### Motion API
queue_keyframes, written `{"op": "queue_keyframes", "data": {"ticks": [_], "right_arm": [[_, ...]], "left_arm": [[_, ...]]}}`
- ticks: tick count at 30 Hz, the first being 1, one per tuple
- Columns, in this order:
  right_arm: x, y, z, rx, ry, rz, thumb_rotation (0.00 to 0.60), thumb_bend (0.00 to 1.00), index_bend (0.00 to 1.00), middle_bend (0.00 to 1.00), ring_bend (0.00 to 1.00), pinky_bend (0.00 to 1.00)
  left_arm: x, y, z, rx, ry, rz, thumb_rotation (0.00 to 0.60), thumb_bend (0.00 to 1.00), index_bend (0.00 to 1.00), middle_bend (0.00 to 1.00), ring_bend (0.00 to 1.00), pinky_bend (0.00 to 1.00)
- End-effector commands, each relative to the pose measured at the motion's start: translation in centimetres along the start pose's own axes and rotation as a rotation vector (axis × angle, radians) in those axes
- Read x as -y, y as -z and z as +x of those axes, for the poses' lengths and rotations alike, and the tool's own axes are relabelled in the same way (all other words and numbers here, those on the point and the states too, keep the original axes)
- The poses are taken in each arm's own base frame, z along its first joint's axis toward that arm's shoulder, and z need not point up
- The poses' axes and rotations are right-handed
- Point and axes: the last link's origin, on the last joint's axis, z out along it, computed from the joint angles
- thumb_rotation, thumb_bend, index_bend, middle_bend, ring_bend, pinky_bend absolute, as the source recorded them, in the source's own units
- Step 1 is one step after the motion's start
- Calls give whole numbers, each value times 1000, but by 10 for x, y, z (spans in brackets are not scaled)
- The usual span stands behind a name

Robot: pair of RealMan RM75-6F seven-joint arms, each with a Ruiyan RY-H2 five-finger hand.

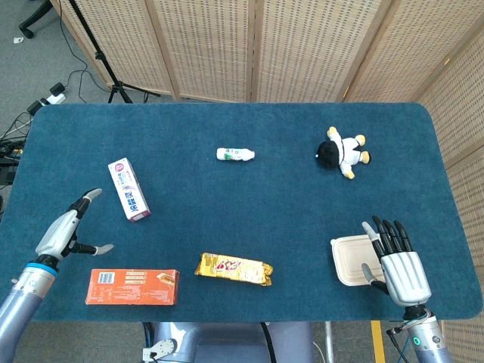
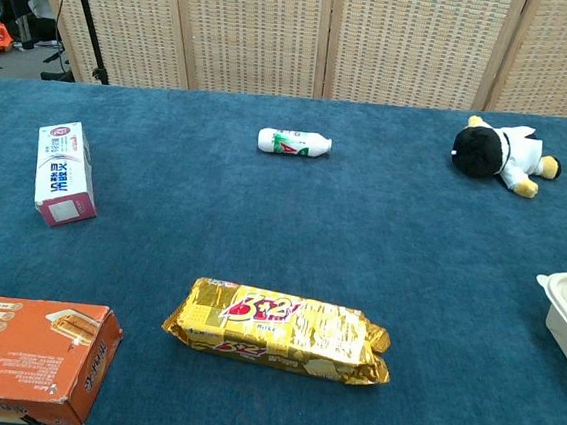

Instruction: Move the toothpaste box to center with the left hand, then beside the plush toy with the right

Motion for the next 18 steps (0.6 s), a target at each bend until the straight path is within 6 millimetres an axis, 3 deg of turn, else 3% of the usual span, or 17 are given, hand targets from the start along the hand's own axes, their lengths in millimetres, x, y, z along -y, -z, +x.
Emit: {"op": "queue_keyframes", "data": {"ticks": [1,10,18], "right_arm": [[0,0,0,1,0,0,600,414,44,0,0,0],[-2,-1,-1,6,-3,-6,600,414,44,0,0,0],[-7,-5,-5,23,-4,-22,600,414,44,0,0,0]], "left_arm": [[-9,-12,17,21,133,28,600,0,0,0,0,0],[-17,-45,32,82,264,96,600,0,0,0,0,0],[-23,-70,30,113,349,148,600,0,0,0,0,0]]}}
